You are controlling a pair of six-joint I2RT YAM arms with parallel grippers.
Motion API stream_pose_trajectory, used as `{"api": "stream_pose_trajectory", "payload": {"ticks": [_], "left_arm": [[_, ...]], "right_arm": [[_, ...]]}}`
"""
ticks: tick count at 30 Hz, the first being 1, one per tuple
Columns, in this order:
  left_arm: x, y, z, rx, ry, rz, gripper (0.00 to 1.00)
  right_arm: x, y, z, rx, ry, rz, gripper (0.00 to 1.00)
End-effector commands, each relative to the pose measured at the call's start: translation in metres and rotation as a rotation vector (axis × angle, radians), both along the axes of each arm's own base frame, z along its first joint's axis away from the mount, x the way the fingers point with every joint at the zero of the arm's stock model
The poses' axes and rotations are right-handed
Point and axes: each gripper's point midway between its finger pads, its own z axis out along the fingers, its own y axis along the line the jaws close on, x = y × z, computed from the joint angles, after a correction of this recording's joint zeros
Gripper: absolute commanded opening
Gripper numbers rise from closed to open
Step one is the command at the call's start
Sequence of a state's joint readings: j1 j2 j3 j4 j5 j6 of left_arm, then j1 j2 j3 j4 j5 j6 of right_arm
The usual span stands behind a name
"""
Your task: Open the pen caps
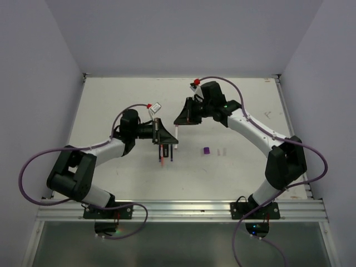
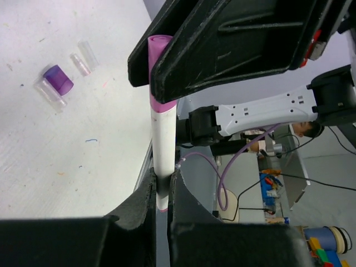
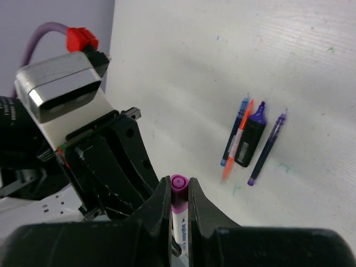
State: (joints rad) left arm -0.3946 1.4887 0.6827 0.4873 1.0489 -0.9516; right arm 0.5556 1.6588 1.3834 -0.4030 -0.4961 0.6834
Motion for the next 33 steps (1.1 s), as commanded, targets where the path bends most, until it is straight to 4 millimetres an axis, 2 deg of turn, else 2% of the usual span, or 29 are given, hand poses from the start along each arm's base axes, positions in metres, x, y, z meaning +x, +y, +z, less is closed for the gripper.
{"api": "stream_pose_trajectory", "payload": {"ticks": [1, 2, 4, 6, 8, 9, 10, 11, 13, 15, 19, 22, 24, 28, 33], "left_arm": [[-0.026, 0.000, 0.033, -0.168, -0.007, -0.087, 0.00], [-0.026, 0.002, 0.047, -0.223, -0.095, -0.086, 0.00], [-0.030, 0.006, 0.052, -0.260, -0.088, -0.077, 0.00], [-0.029, 0.007, 0.050, -0.256, -0.079, -0.069, 0.00], [-0.020, 0.008, 0.038, -0.200, -0.063, -0.029, 0.00], [-0.013, 0.009, 0.030, -0.155, -0.053, -0.001, 0.00], [-0.006, 0.012, 0.011, -0.041, -0.045, 0.022, 0.00], [0.006, 0.013, 0.001, 0.027, -0.062, 0.064, 0.00], [0.012, 0.016, -0.010, 0.151, -0.114, 0.059, 0.00], [0.010, 0.015, -0.006, 0.140, -0.133, 0.048, 0.00], [0.013, 0.019, -0.012, 0.174, -0.132, 0.068, 0.00], [0.012, 0.021, -0.016, 0.201, -0.155, 0.080, 0.00], [0.010, 0.022, -0.018, 0.212, -0.162, 0.062, 0.00], [0.005, 0.020, -0.009, 0.172, -0.188, 0.038, 0.00], [-0.003, 0.021, -0.012, 0.160, -0.179, 0.011, 0.00]], "right_arm": [[0.006, 0.014, 0.061, 0.228, -0.165, 0.042, 0.00], [0.011, 0.009, 0.057, 0.247, -0.150, 0.037, 0.00], [0.019, 0.004, 0.060, 0.283, -0.149, 0.017, 0.00], [0.029, -0.012, 0.055, 0.258, -0.139, -0.039, 0.00], [0.040, -0.031, 0.047, 0.204, -0.121, -0.119, 0.00], [0.043, -0.038, 0.049, 0.186, -0.131, -0.149, 0.00], [0.047, -0.046, 0.046, 0.153, -0.135, -0.175, 0.00], [0.053, -0.058, 0.039, 0.076, -0.123, -0.241, 0.00], [0.056, -0.071, 0.031, -0.008, -0.125, -0.279, 0.00], [0.060, -0.076, 0.025, -0.024, -0.120, -0.312, 0.00], [0.071, -0.091, 0.017, -0.071, -0.089, -0.435, 0.00], [0.075, -0.094, 0.024, -0.083, -0.101, -0.460, 0.00], [0.075, -0.104, 0.023, -0.133, -0.093, -0.498, 0.00], [0.079, -0.121, 0.023, -0.136, -0.099, -0.563, 0.00], [0.082, -0.123, 0.026, -0.122, -0.095, -0.568, 0.00]]}}
